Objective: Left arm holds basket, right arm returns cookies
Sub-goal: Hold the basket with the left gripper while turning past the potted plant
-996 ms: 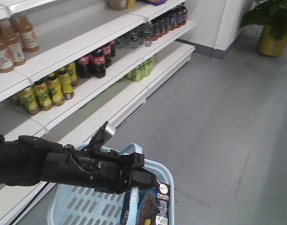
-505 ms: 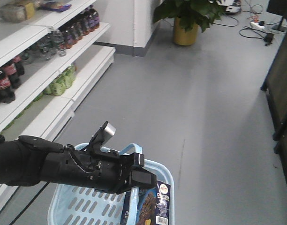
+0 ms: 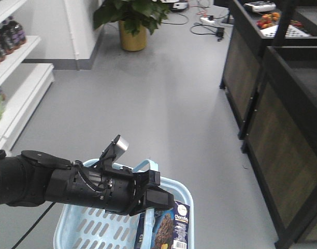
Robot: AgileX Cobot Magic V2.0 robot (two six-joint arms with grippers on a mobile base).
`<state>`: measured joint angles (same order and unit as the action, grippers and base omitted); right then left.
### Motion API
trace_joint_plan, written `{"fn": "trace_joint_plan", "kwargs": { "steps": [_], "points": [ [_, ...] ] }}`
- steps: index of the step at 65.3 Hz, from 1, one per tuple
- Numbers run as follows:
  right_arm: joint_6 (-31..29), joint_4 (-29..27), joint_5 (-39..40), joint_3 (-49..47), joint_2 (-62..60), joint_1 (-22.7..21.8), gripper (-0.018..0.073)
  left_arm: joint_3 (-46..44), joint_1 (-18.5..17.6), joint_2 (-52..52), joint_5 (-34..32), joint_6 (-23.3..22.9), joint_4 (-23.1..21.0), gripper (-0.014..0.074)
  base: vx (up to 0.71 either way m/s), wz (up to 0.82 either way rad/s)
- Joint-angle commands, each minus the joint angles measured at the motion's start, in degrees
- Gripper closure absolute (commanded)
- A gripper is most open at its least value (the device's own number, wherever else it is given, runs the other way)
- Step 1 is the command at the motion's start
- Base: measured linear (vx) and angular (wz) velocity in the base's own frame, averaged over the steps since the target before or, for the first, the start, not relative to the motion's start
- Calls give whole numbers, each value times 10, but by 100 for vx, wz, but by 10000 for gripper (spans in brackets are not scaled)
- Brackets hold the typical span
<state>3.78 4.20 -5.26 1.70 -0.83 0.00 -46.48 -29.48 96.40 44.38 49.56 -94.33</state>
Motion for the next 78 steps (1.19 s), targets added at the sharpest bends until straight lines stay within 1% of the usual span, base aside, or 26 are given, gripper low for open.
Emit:
{"fn": "trace_joint_plan", "kwargs": {
  "steps": [1, 14, 28, 78],
  "points": [
    [0, 3, 44, 0, -4, -4, 568, -16, -3, -28, 37, 2, -32, 603, 13, -38],
    [0, 3, 44, 0, -4, -4, 568, -16, -3, -28, 37, 2, -32, 603, 15, -28],
    [0, 3, 44, 0, -4, -4, 568, -16, -3, -28, 37, 2, -32, 603, 20, -9],
    [0, 3, 44, 0, -4, -4, 568, -16, -3, -28, 37, 2, -32, 603, 27, 10]
  ]
}}
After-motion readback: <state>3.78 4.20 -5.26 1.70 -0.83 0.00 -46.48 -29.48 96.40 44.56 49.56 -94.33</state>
